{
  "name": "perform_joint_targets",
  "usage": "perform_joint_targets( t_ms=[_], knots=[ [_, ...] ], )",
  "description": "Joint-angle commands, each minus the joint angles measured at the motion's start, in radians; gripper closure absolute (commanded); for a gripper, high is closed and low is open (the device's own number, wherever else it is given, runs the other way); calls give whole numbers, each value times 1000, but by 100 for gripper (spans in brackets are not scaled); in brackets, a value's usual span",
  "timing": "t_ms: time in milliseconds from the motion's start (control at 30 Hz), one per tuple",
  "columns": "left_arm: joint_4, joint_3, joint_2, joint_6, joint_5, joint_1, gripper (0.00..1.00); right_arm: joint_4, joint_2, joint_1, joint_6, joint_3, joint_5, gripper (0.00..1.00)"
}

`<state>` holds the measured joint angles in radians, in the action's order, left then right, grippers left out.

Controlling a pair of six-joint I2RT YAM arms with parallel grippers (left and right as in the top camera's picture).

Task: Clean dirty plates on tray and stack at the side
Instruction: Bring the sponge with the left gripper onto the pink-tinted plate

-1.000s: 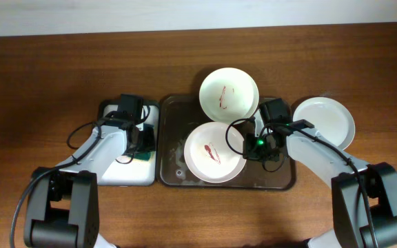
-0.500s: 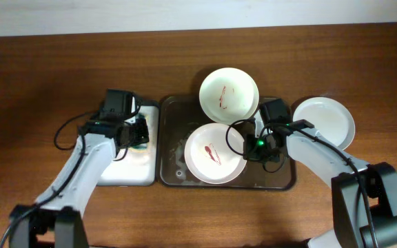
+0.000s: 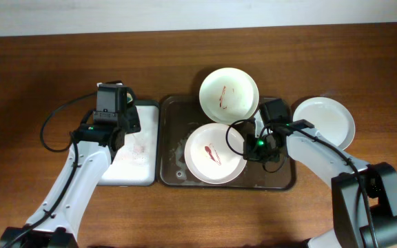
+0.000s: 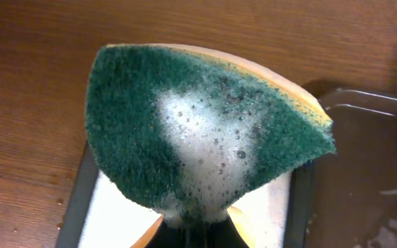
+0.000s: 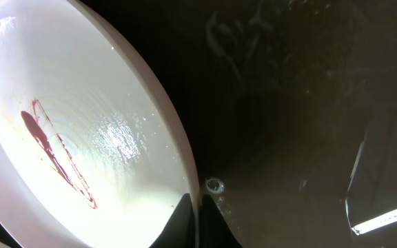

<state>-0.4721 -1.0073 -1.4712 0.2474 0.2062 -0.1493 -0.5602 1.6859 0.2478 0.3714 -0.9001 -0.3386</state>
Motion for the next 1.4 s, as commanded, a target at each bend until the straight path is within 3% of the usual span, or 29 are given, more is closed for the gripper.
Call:
perform_joint_targets(
  t_ms=[0,567,767,967,1033,1200,1367],
  knots=[
    [37,-18,50,-45,53,2,100,0,4,9,7,2,-5,96],
    [51,-18,114,-66,53,2,100,0,4,9,8,2,-6,96],
    [-31,-17,108,-48,35,2,100,3,4,9,8,2,-6,96],
    [-151,-1,-18,29,-141,2,100,3,4,9,7,2,-6,96],
    [-153,-1,-59,29,-237,2,100,2,4,9,7,2,-6,96],
    [-151,-2,-64,28,-265,2,100,3,4,9,7,2,-6,96],
    [-117,-3,-64,20,-422,-11,100,3,4,9,8,2,-6,96]
  ],
)
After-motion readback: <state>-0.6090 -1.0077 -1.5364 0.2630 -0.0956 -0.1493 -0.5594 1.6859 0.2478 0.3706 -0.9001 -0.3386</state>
